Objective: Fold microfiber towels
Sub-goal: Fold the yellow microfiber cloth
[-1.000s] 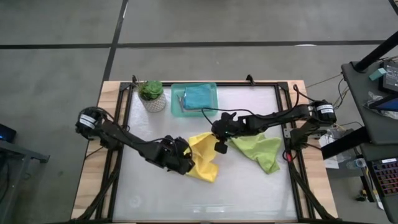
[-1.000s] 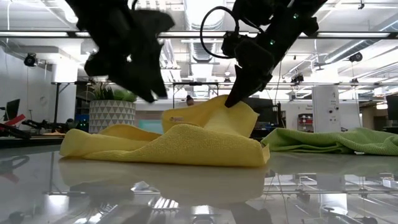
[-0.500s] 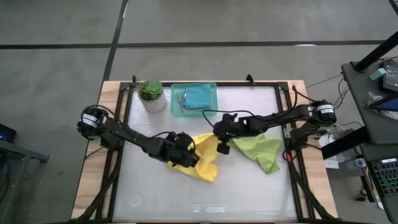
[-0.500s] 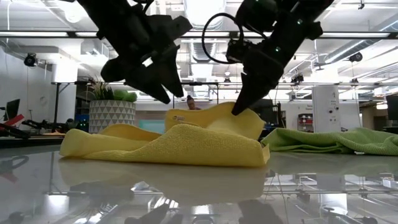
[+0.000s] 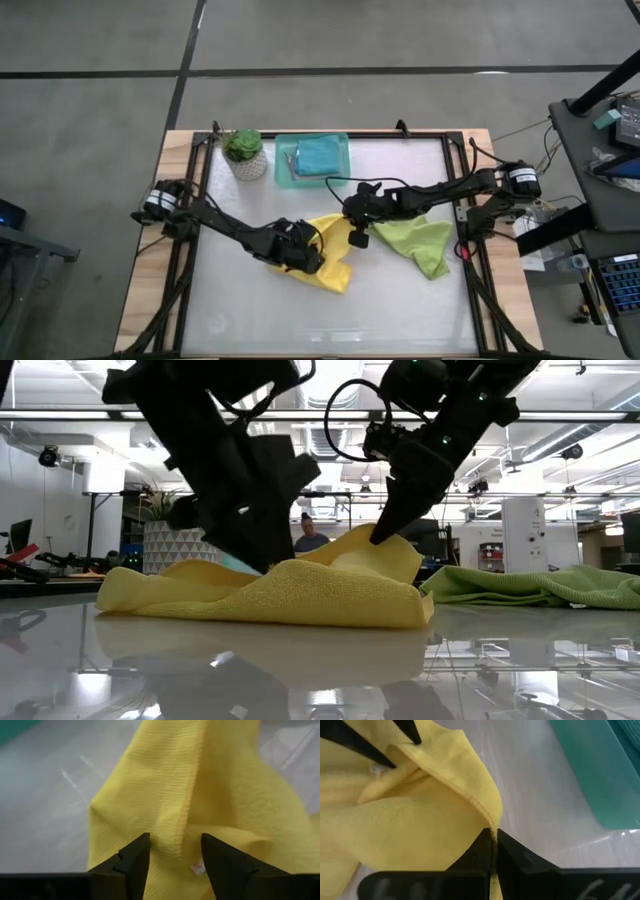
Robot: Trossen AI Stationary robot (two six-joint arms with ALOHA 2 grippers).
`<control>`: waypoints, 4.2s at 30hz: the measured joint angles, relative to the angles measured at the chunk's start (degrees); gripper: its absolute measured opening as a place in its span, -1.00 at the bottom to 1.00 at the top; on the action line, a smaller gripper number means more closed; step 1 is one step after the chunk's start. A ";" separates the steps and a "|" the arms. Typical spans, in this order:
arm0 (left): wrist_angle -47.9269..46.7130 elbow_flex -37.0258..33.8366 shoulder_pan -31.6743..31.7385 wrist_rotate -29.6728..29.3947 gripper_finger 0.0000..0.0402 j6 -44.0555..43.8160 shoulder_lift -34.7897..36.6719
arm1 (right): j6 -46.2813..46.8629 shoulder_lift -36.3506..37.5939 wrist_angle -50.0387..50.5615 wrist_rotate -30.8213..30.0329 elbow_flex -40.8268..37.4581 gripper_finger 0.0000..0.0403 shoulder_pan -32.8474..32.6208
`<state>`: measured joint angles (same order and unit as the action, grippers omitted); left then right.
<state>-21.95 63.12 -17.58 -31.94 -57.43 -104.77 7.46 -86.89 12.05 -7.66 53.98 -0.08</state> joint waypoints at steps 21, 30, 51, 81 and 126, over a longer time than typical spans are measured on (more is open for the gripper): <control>-0.50 3.56 1.46 -0.21 -1.00 29.87 7.36 | -1.00 0.00 -0.37 0.07 -0.52 -0.96 -0.02; -1.42 3.30 1.36 4.33 -1.00 36.13 14.34 | -1.60 0.00 1.32 7.51 -0.52 -0.96 -0.37; -1.01 3.13 4.27 4.84 -1.00 47.90 11.16 | -4.03 0.00 6.48 9.18 -0.85 -0.96 -2.80; 0.35 3.05 6.49 9.43 -0.51 48.76 8.87 | -2.54 0.02 8.61 9.18 -2.78 -0.96 -3.04; 9.75 3.51 -2.40 7.69 -0.18 38.14 0.64 | -2.77 0.02 4.89 9.18 -3.63 -0.96 -3.02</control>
<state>-12.20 66.63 -19.99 -24.25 -19.29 -104.13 4.69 -86.87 16.95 1.52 50.35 -3.09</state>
